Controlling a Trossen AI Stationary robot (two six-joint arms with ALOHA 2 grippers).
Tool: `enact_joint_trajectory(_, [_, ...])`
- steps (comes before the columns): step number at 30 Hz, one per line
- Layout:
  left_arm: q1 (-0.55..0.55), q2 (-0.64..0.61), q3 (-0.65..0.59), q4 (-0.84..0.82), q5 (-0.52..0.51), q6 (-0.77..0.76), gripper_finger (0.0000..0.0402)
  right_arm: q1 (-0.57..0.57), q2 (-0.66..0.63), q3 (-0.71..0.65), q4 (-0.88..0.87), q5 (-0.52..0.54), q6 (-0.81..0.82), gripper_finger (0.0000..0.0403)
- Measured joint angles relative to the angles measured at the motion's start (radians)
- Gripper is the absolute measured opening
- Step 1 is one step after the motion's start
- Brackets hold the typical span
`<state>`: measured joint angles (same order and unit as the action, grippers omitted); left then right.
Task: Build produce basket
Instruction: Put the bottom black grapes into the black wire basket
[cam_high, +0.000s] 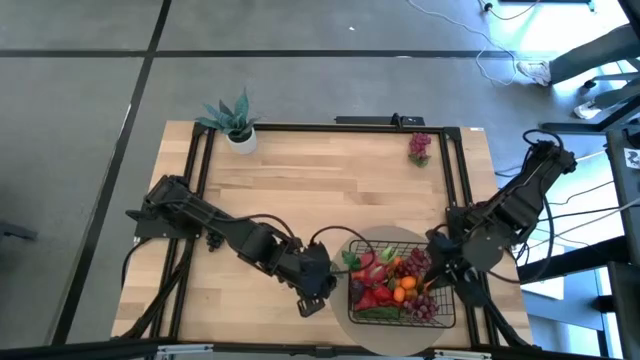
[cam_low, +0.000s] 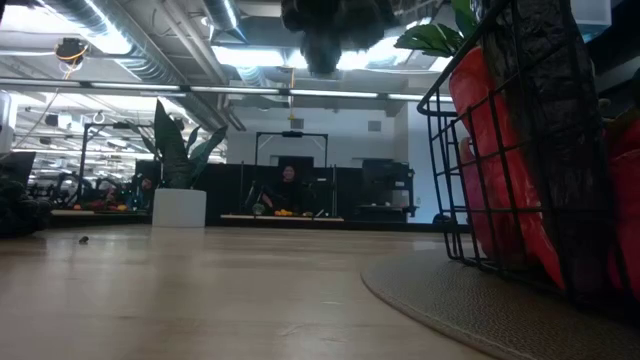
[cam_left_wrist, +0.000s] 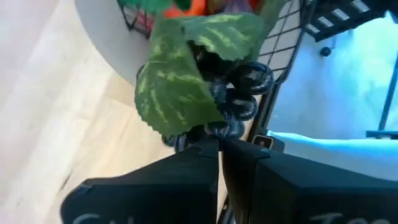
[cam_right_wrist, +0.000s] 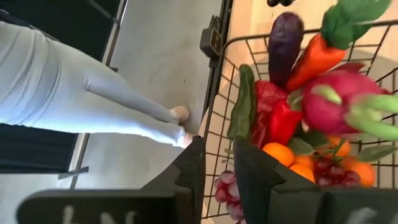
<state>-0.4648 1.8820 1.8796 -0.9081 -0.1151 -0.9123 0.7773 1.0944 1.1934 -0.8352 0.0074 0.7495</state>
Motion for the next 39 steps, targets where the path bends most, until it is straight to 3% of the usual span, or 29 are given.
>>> enact_joint_trajectory(10, [0.006,0.0,0.226,-0.049,-0.086,0.111,0.0,0.0,-0.024,0.0,-0.002,0.089,-0.056,0.007])
enact_joint_trajectory(17, [0.044,0.001,0.261,0.092,-0.106,0.24,0.0,0.0,-0.025,0.0,-0.001,0.145,-0.085,0.007])
enact_joint_trajectory(29, [0.092,0.126,0.261,0.298,0.12,0.347,0.0,0.0,-0.025,0.0,-0.006,0.184,-0.099,0.007])
enact_joint_trajectory(39, [0.099,0.26,0.26,0.305,0.189,0.368,0.0,0.0,-0.025,0.0,-0.006,0.184,-0.098,0.007])
